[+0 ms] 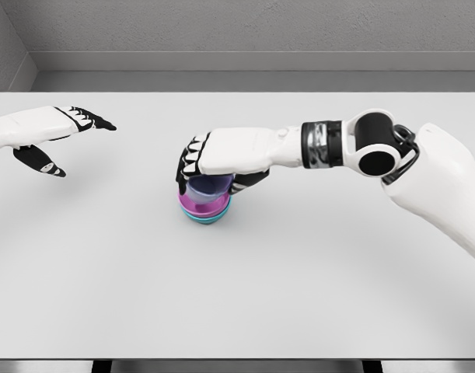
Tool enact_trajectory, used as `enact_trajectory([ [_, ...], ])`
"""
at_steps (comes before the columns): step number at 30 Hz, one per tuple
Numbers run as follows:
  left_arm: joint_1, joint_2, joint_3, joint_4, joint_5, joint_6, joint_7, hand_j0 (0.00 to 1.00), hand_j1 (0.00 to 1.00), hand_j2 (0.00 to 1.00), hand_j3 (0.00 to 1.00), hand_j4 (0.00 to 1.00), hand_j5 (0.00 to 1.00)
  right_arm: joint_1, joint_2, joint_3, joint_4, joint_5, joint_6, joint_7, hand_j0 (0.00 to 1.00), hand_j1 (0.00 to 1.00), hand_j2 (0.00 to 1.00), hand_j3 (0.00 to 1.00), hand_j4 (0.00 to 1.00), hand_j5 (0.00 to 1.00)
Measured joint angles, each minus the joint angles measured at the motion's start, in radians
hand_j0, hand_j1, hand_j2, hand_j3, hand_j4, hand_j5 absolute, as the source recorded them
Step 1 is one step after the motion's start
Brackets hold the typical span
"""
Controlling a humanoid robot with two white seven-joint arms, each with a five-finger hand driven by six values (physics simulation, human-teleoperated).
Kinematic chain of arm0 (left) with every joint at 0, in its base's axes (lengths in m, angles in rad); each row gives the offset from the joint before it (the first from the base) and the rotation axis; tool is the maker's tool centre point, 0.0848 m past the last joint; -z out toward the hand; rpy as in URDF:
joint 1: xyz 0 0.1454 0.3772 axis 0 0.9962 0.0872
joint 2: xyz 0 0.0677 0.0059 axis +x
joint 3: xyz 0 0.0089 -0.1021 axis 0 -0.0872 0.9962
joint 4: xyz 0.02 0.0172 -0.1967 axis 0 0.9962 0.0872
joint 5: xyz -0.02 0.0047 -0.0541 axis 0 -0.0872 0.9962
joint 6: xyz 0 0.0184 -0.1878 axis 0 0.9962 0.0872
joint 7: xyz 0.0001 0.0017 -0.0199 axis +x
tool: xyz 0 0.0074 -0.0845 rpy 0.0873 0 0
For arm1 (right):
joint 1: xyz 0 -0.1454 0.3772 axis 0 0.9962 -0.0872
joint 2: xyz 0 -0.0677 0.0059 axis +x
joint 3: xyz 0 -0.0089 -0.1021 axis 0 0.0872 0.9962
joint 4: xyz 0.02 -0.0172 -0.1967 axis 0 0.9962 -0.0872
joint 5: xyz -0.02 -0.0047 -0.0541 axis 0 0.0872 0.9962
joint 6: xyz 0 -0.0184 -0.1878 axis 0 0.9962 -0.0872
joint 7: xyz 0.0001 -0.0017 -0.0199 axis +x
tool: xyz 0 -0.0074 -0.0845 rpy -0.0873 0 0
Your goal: Stacking bowl and cup with both arms
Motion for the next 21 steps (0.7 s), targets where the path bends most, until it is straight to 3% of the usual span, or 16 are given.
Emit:
enact_trajectory([
  [10,0.000,0.001,0.000,0.000,0.000,0.000,0.000,1.00,1.00,1.00,1.00,1.00,1.00,-0.002,0.008,0.022,0.040,0.005,0.000,0.000,0.65,0.65,0.65,0.65,0.65,0.65],
  [11,0.000,0.001,0.000,0.000,0.000,0.000,0.000,1.00,1.00,1.00,1.00,1.00,1.00,-0.002,0.008,0.024,0.042,0.005,0.000,0.000,0.70,0.70,0.70,0.70,0.70,0.70],
  [12,0.000,0.001,0.000,0.000,0.000,0.000,0.000,1.00,1.00,1.00,1.00,1.00,1.00,0.000,0.008,0.026,0.044,0.005,0.000,0.000,0.95,0.95,0.95,0.95,0.95,0.95],
  [13,0.000,0.001,0.000,0.000,0.000,0.000,0.000,1.00,1.00,1.00,1.00,1.00,1.00,0.000,0.008,0.027,0.045,0.005,0.000,0.000,1.00,1.00,1.00,1.00,1.00,1.00],
  [21,0.000,0.001,0.000,0.000,0.000,0.000,0.000,1.00,1.00,1.00,1.00,1.00,1.00,0.000,0.008,0.032,0.045,0.003,0.000,0.000,1.00,1.00,1.00,1.00,1.00,1.00],
])
